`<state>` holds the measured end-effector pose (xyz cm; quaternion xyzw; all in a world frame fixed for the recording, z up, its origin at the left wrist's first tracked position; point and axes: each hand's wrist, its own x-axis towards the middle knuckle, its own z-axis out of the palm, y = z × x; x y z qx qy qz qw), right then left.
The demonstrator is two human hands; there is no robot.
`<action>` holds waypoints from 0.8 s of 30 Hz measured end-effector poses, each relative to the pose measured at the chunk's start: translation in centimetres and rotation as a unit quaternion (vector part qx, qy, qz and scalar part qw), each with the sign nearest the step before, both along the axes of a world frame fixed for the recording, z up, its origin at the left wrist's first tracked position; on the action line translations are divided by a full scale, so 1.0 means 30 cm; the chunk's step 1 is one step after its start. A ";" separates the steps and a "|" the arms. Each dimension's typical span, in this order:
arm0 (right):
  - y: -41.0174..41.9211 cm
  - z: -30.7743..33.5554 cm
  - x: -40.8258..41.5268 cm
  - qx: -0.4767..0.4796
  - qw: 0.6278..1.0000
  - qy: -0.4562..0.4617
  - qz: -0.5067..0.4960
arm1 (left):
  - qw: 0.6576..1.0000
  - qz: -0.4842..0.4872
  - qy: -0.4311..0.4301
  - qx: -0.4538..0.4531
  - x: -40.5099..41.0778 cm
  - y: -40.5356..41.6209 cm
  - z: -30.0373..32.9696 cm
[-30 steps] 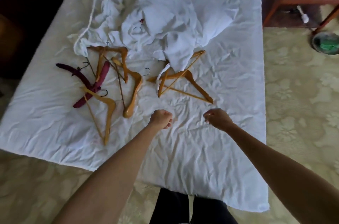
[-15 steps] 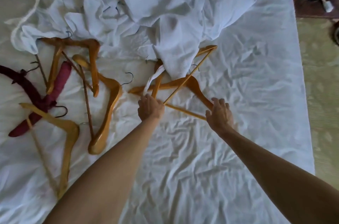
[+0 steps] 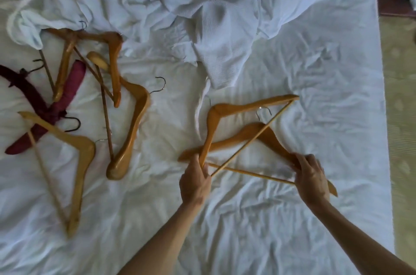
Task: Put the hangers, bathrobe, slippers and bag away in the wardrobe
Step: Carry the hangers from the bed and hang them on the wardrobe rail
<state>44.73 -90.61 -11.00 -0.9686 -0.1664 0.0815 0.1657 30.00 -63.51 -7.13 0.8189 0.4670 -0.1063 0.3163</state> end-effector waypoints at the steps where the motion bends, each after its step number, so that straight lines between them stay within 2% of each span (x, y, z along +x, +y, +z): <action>1: -0.056 0.008 -0.017 -0.003 1.000 0.000 0.008 | 1.000 0.004 0.005 -0.009 -0.059 -0.032 -0.007; 5: -0.159 0.034 -0.041 0.005 0.999 -0.005 0.049 | 0.998 0.018 -0.057 -0.031 -0.192 -0.144 -0.030; 8: -0.148 0.032 -0.048 0.021 1.000 -0.006 0.020 | 0.997 0.030 -0.058 -0.029 -0.193 -0.177 -0.043; 11: -0.133 0.018 -0.075 0.034 0.999 -0.005 -0.011 | 0.996 0.014 -0.082 0.037 -0.186 -0.194 -0.023; 14: -0.123 0.020 -0.116 0.033 0.999 -0.010 -0.028 | 0.979 -0.025 -0.156 0.132 -0.148 -0.198 0.019; 16: -0.104 0.037 -0.151 0.028 0.998 -0.034 -0.045 | 0.967 -0.053 -0.204 0.144 -0.096 -0.210 0.049; 17: -0.084 0.051 -0.172 0.039 0.997 -0.048 -0.045 | 0.964 -0.059 -0.225 0.125 -0.063 -0.217 0.060; 19: -0.016 0.076 -0.225 0.097 0.994 -0.056 -0.015 | 0.970 -0.014 -0.241 0.016 0.036 -0.227 0.086; 21: 0.090 0.091 -0.274 0.153 0.988 0.013 -0.032 | 0.974 0.067 -0.175 -0.124 0.170 -0.213 0.079; 23: 0.211 0.096 -0.285 0.164 0.971 0.135 -0.113 | 0.942 0.188 -0.113 -0.255 0.303 -0.195 0.067; 24: 0.266 0.087 -0.279 0.155 0.958 0.191 -0.146 | 0.903 0.265 -0.107 -0.321 0.362 -0.187 0.065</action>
